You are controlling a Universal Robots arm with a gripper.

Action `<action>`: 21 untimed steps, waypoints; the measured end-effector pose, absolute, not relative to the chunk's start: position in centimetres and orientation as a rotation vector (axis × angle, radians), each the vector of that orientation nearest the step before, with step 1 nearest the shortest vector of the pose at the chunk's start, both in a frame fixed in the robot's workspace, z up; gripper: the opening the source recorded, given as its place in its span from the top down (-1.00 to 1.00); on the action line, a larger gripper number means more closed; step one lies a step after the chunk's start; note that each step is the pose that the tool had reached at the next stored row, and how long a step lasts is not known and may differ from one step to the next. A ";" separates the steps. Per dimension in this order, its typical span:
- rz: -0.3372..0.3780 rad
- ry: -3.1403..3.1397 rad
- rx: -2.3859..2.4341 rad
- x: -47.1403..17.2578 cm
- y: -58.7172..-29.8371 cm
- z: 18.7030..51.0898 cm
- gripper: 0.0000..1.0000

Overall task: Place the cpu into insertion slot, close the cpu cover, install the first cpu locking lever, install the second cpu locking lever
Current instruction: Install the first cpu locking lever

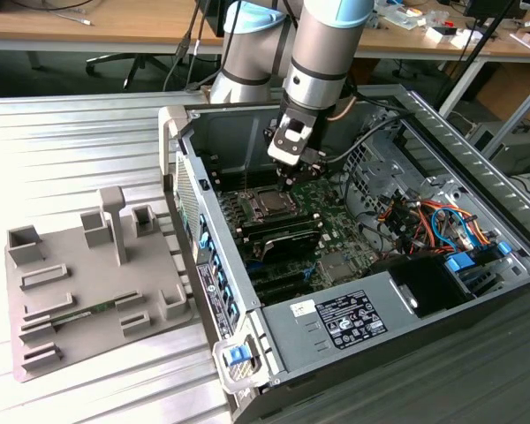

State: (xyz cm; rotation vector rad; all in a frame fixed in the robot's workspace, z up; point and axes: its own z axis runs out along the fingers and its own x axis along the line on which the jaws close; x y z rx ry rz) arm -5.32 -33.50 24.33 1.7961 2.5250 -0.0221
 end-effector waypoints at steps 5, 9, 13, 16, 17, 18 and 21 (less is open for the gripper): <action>-0.020 2.567 1.736 -5.3 -33.5 24.3 0.79; -0.019 2.602 1.681 -5.3 -33.5 24.3 0.79; -0.017 2.645 1.612 -5.3 -33.5 24.3 0.79; -0.016 2.673 1.566 -5.3 -33.5 24.3 0.79; -0.016 2.679 1.555 -5.3 -33.5 24.3 0.79; -0.015 2.687 1.542 -5.3 -33.5 24.3 0.79; -0.014 2.713 1.494 -5.3 -33.5 24.3 0.79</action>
